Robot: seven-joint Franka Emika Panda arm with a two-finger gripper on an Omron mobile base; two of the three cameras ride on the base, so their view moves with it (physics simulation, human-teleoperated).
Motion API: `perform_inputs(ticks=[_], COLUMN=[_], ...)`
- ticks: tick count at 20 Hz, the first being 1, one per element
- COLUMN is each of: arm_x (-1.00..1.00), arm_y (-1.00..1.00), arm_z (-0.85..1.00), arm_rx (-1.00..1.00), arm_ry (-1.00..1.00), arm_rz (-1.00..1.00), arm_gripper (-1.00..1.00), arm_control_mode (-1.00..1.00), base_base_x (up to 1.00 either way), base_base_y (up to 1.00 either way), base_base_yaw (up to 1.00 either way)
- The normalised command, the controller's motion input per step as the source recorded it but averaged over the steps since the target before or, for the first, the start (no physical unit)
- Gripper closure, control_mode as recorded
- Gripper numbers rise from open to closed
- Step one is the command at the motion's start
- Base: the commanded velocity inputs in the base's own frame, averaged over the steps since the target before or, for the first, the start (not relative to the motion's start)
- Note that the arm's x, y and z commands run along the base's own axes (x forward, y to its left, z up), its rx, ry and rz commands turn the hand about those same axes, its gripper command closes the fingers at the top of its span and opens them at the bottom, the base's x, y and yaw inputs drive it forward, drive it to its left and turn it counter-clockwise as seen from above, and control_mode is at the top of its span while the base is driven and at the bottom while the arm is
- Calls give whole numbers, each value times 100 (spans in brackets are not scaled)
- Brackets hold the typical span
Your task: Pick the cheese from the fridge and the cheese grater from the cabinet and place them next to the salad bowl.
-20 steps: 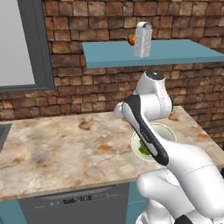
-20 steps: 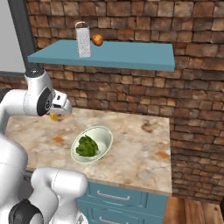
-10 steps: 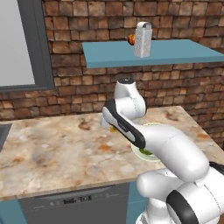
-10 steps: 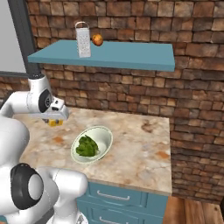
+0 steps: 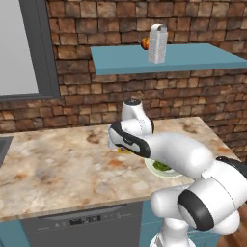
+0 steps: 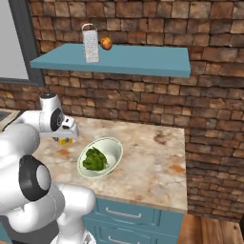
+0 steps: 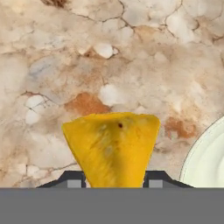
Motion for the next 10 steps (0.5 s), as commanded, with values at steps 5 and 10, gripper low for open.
perform_inputs(ticks=[5,10], arm_x=[31,16], arm_y=[-11,-1], arm_z=[-35,-39], arm_rx=[0,0], arm_ry=[2,3], arm_rz=[1,0], arm_gripper=[100,100], arm_control_mode=[-100,-100], base_base_x=[0,0], base_base_y=[0,0], base_base_yaw=[0,0])
